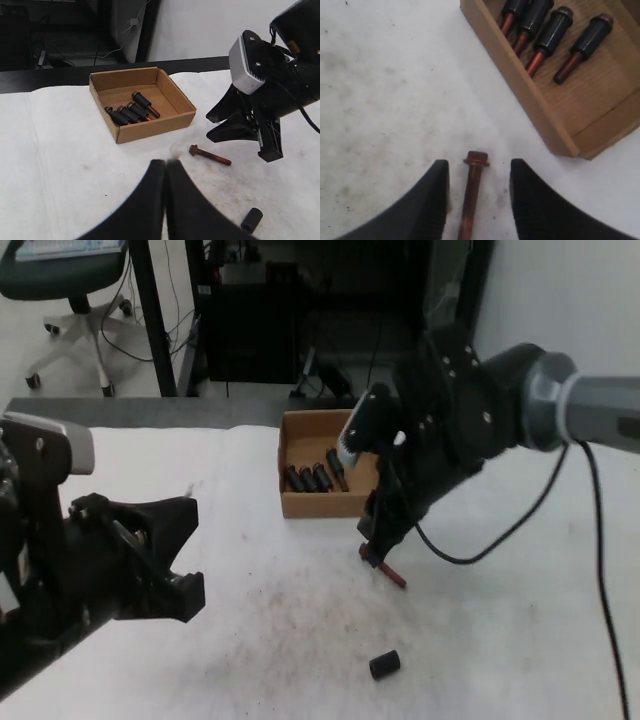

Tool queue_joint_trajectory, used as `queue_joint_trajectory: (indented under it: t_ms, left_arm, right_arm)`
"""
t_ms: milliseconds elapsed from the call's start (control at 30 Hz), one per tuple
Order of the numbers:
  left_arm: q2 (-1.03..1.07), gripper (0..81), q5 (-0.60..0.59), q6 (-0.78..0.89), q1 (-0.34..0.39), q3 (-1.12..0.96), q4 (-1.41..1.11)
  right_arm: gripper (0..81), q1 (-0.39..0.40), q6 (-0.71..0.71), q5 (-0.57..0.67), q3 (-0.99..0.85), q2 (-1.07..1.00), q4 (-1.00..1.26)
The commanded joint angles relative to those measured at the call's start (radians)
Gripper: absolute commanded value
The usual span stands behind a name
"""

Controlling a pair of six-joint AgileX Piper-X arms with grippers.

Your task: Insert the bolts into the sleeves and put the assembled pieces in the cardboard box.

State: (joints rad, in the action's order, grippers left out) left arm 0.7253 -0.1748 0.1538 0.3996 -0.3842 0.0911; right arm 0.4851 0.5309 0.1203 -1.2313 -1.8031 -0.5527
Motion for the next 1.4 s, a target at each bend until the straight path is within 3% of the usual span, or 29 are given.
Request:
queue_joint_trajectory:
  t_ms: [0,367,533,700,1367]
  left_arm:
    - [-0.006,0.3,-0.006,-0.005,0.002,-0.003,-0.003]
    - [-0.006,0.3,-0.006,-0.005,0.002,-0.003,0.036]
    - [-0.006,0.3,-0.004,-0.005,0.002,-0.003,0.035]
    - [-0.006,0.3,-0.004,-0.005,0.002,-0.003,0.062]
    - [-0.006,0.3,-0.004,-0.005,0.002,-0.003,0.121]
  right_arm:
    - [38.4,0.004,0.076,-0.043,-0.075,-0.059,-0.086]
    - [38.4,0.004,0.076,-0.060,-0.127,-0.159,-0.223]
    - [37.9,0.004,0.076,-0.060,-0.127,-0.165,-0.223]
    - [30.2,0.004,0.076,-0.060,-0.127,-0.180,-0.223]
    - [30.2,-0.001,0.142,-0.100,-0.140,-0.192,-0.110]
